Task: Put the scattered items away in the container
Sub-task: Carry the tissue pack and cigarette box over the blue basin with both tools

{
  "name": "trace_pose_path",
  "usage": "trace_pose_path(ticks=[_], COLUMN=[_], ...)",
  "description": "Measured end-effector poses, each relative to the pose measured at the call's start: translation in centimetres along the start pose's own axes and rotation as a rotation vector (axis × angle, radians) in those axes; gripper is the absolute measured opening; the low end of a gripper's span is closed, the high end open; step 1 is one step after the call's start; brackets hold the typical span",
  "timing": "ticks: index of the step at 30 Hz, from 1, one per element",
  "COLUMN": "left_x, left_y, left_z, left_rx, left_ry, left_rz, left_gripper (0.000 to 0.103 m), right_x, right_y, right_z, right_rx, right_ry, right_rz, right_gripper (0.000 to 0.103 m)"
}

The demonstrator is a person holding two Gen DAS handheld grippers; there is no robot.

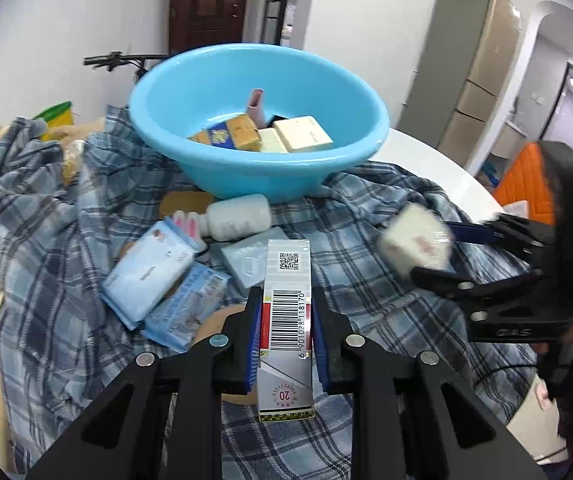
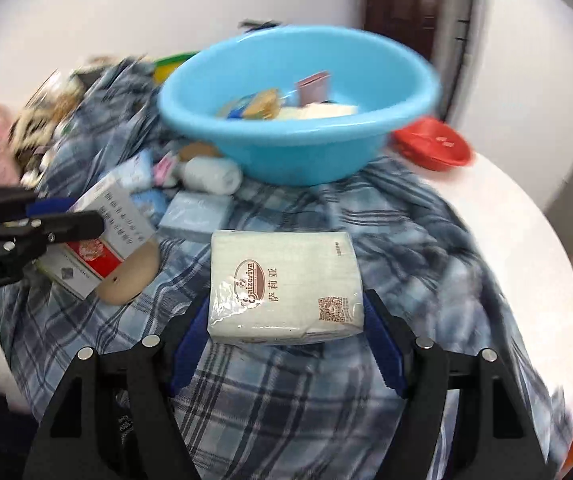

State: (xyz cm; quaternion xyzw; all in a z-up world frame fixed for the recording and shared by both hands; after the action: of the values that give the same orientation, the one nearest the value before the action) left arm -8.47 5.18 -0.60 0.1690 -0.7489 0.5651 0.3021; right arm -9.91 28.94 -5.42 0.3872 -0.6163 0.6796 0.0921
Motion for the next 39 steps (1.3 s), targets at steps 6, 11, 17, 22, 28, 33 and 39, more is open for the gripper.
trace_pose_path(ticks=[6,11,17,22,28,33,39], left_x=[-0.2,-0.9,-1.0,-0.3,2.9,5.9,7.6], left_y=[-0.6,-0.4,-0.4,-0.9,-4.0,-8.5,-14.4], left_z=[0.0,-0.3,-0.5,-0.5,-0.7,-1.4,-1.7], left_rx=[0.045,0.045,0.056,0.063,0.073,0.085,0.121], left_ry=[-0.032,-0.045,-0.048,-0.041,-0.028,0.010,0.022], left_rz=[-0.033,-0.026,-0.025,-0.038,-0.137,-0.265,-0.432], left_gripper=[0.024,0.024,0.024,0.024,0.024,0.024,0.024], right_x=[-1.2,-2.7,-3.4,-2.5,0.5,3.3,5.3], right_y=[-2.6,-1.5,-0.6,-2.2,-6.2,-11.4,-18.9], right_z=[-0.9,-0.3,-0.6,-1.1,-1.2,-0.6,1.2], right_rx=[-0.052,-0.049,-0.070,-0.081,-0.108,-0.140,-0.177], right_ry=[0.146,0.168,0.167,0.172,0.156,0.115,0.039], right_rz=[-0.071,-0.040,-0.011,-0.056,-0.169,-0.306,-0.499], right_gripper=[0.072,0.072,0.072,0.072,0.072,0.072,0.072])
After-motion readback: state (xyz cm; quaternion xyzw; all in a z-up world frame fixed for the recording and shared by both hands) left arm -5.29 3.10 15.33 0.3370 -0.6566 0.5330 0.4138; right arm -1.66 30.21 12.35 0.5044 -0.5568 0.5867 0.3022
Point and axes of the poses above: each gripper's, at about its wrist camera, not at the fingertips, and y roughly the way its jaws point, z to its left, x to its top, the point moved 3 cm from there along y, roughly the way its jaws point, and after that the axes turned 5 degrees about -y, right-handed, at the moved point
